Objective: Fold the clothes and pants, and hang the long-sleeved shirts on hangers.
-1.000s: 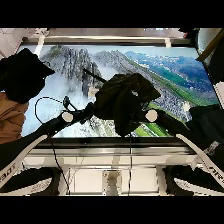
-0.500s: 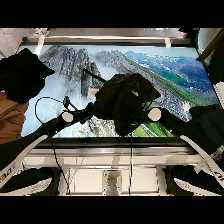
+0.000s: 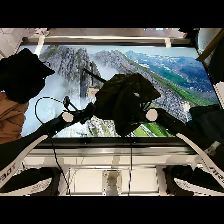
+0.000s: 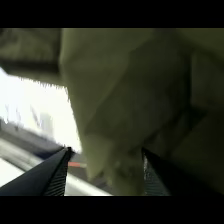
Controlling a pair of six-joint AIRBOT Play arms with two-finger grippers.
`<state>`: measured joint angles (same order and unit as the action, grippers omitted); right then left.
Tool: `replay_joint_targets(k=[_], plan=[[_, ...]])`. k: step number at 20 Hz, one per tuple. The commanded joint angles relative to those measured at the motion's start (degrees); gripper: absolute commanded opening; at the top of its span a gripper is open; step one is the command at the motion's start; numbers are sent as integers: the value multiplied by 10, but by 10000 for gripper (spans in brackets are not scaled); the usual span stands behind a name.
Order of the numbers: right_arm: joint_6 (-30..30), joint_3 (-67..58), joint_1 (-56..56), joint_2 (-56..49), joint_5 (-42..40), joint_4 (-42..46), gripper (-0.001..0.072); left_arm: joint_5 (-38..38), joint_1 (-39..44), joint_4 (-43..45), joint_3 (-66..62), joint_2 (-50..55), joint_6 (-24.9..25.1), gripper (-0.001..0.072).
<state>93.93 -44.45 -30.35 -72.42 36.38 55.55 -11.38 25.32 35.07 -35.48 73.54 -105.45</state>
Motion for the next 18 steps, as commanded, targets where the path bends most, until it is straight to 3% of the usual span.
replay_joint_targets(k=[1,3,5,9,12,15,18], plan=[[17,-1,0,-39,-49,-14,495,0,0,0,0,0,0,20],[16,-1,0,-53,-57,-16,421,0,0,0,-1,0,0,19],[16,-3,0,-50,-81,-17,32,0,0,0,-1,-2,0,19],[12,-61,0,-6,-39,51,4,2,-33,98,0,-40,30,19],[12,-139,9,64,76,164,4,-19,-80,170,-1,-105,30,18],[12,-213,56,134,226,247,4,-96,-115,261,-1,-190,30,18],[11,-238,120,188,290,274,4,-185,-119,332,0,-274,30,17]])
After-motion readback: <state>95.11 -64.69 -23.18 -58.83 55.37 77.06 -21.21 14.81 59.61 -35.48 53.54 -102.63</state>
